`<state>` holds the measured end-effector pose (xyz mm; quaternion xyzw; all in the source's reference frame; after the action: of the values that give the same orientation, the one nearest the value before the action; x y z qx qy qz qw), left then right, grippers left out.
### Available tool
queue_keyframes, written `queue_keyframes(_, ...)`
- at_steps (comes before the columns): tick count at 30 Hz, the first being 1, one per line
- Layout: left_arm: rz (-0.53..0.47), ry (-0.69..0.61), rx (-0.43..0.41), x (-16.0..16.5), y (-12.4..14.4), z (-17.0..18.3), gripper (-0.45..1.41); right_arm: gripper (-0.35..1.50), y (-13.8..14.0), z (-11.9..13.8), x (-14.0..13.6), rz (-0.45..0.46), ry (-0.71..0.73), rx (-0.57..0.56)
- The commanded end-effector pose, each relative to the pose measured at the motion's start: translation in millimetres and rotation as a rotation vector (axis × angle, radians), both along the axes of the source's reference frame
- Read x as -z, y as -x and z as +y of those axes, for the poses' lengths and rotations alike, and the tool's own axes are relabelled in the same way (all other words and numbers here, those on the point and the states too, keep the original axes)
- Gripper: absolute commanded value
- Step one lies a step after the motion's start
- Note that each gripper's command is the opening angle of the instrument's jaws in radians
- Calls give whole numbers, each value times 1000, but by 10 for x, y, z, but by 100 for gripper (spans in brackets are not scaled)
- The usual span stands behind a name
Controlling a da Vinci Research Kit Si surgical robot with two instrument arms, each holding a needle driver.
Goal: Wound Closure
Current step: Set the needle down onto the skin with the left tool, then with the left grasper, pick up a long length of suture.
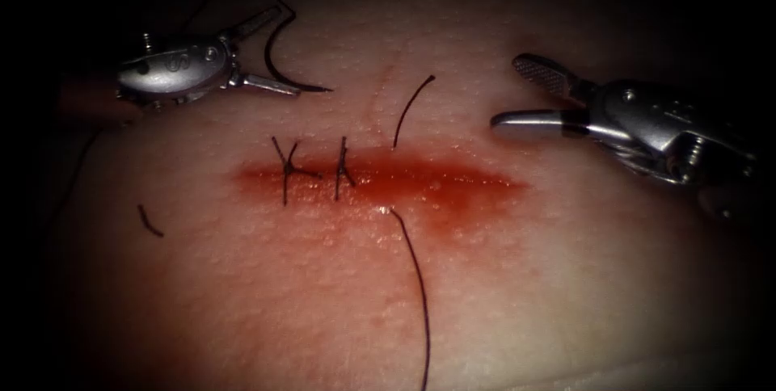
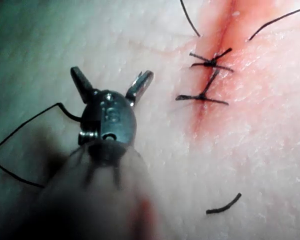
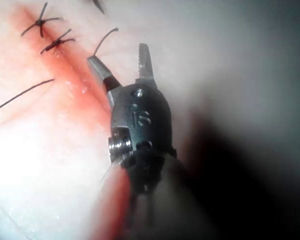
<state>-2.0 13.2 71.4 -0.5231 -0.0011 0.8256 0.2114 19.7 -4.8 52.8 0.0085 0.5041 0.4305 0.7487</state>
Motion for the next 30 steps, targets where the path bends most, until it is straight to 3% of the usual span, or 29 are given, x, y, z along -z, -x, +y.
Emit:
queue_keyframes(1, 23, -3, 17, -5, 5, 11, 99, 118, -8, -5, -7, -4, -2, 6)
queue_keyframes(4, 60, -9, 31, -7, 5, 17, 120, 118, -9, -8, -9, -8, -4, 11)
queue_keyframes(9, 48, -13, 25, -6, 3, 14, 120, 118, -7, -12, -10, -7, 1, 12)
queue_keyframes(13, 1, -13, -3, 11, 6, -10, 101, 118, -6, -17, -11, -11, -2, 24)
queue_keyframes(18, -40, 87, -89, 40, 14, -41, 101, 123, -4, -26, -12, -10, 2, 32)
queue_keyframes(21, -127, 189, -183, 68, 28, -70, 101, 130, -1, -30, -14, -10, 5, 37)
queue_keyframes(27, -176, 334, -272, 89, 44, -95, 93, 120, 1, -34, -14, 5, 9, 50)
queue_keyframes(29, -191, 425, -315, 99, 53, -108, 76, 123, 2, -37, -12, 7, 9, 52)
queue_keyframes(30, -199, 504, -350, 105, 60, -120, 36, 126, 3, -39, -10, 8, 9, 52)
